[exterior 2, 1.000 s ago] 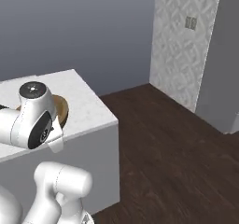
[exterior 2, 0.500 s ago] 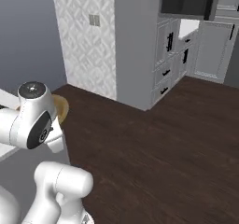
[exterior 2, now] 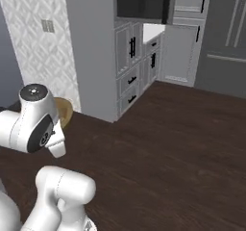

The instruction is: Pick the lemon wedge from the sink and place it in the bowl. Then pick the bowl and place it in the microwave. Then close the microwave door and press the start button.

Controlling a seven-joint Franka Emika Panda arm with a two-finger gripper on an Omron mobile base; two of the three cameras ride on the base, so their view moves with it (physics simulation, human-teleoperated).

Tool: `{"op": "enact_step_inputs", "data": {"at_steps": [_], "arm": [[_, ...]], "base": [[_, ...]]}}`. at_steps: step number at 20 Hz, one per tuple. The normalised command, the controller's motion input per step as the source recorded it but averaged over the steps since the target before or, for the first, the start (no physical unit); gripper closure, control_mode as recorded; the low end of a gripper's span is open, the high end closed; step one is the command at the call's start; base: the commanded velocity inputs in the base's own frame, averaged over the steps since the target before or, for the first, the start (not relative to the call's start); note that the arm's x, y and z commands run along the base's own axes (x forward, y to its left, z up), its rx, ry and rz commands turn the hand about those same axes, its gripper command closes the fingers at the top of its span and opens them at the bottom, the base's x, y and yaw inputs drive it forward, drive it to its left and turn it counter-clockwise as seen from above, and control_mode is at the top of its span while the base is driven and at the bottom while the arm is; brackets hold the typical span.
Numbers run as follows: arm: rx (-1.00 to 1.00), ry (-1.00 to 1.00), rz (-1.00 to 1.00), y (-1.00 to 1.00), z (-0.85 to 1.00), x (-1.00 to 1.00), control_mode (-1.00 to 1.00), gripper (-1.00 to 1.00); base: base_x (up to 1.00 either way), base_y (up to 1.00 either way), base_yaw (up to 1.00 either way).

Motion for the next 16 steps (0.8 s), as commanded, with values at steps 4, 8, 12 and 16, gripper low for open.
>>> {"op": "enact_step_inputs", "data": {"at_steps": [4, 8, 12, 16], "arm": [[0.00, 0.00, 0.00, 0.00, 0.00, 0.00, 1.00, 1.00], [0.00, 0.00, 0.00, 0.00, 0.00, 0.00, 1.00, 1.00], [0.00, 0.00, 0.00, 0.00, 0.00, 0.00, 1.00, 1.00], [0.00, 0.00, 0.00, 0.00, 0.00, 0.00, 1.00, 1.00]], "base": [[1.00, -1.00, -0.06], [1.00, -1.00, 0.00], [1.00, -1.00, 0.00], [1.00, -0.99, 0.03]]}}
